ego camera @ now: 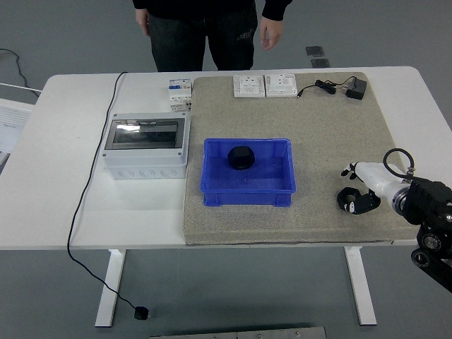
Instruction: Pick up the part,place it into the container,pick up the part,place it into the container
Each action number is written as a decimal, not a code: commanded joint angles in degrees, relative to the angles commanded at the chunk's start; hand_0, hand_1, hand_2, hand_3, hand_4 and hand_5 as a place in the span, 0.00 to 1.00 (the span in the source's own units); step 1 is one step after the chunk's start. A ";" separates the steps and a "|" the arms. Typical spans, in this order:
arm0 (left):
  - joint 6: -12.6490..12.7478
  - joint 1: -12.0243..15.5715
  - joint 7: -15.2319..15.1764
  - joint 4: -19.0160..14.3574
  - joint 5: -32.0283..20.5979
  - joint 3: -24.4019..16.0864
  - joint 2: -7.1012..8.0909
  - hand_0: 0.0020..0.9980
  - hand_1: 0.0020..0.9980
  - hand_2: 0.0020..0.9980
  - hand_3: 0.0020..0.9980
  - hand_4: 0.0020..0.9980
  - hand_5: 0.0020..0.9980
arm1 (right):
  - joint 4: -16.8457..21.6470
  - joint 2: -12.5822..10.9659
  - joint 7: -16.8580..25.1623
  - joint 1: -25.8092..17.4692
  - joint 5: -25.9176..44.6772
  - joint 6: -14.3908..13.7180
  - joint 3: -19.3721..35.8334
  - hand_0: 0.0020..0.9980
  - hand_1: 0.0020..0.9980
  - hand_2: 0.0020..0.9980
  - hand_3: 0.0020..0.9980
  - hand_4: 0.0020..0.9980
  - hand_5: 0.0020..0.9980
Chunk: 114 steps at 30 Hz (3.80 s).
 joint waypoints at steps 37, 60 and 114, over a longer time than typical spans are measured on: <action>0.07 -0.08 -0.13 0.00 -0.40 0.51 0.12 0.73 0.64 0.72 0.58 0.58 0.42 | -2.24 -0.06 1.14 -0.19 -0.88 -3.82 -0.61 0.22 0.21 0.57 0.61 0.60 0.04; 0.30 -0.02 -0.20 0.00 -0.10 0.50 0.32 0.73 0.63 0.72 0.58 0.58 0.42 | 0.63 5.57 8.55 10.67 6.23 -15.35 -4.28 0.21 0.19 0.55 0.61 0.48 0.02; 0.79 -0.32 -0.40 0.00 0.74 0.21 0.18 0.73 0.62 0.70 0.58 0.58 0.40 | -10.11 11.26 20.49 9.85 10.33 -24.73 -3.88 0.72 0.69 0.73 0.72 0.86 0.28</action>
